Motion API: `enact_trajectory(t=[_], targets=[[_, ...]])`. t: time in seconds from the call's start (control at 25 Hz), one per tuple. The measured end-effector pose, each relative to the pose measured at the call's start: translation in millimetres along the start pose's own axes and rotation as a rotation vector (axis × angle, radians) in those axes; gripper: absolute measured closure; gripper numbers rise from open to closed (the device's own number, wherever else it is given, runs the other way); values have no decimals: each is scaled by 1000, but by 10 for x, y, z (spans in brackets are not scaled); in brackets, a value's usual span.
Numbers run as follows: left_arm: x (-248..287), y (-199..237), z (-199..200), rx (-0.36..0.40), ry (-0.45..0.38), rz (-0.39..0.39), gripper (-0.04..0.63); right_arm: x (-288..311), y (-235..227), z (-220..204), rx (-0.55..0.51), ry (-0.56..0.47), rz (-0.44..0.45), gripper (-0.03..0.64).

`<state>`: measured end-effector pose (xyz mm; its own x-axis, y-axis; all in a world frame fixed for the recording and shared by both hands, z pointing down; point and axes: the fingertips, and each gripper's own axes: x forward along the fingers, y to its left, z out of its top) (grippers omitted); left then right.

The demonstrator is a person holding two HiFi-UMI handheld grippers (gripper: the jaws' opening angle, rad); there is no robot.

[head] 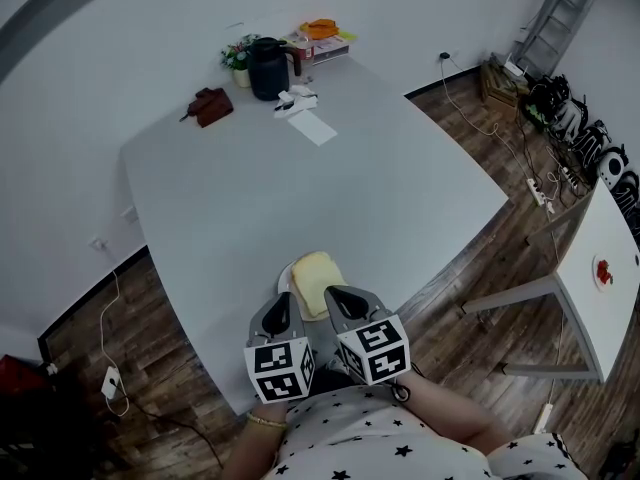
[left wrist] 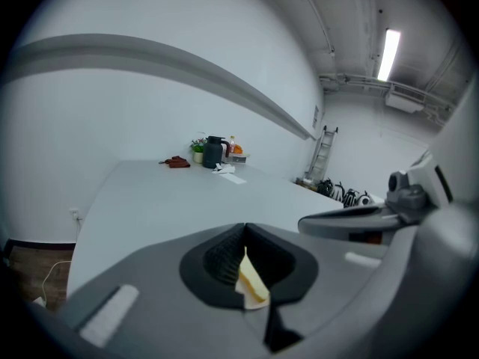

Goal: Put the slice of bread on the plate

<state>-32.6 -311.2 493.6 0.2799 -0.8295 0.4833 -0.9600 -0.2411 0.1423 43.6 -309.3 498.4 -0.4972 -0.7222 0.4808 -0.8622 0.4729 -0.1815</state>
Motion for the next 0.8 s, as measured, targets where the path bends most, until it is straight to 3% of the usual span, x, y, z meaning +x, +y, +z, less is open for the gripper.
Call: enact_trajectory(t=[0.8], targets=[[-58,14,-5,-3,-9,1,588,1,103,-39,-22,7,17,618]])
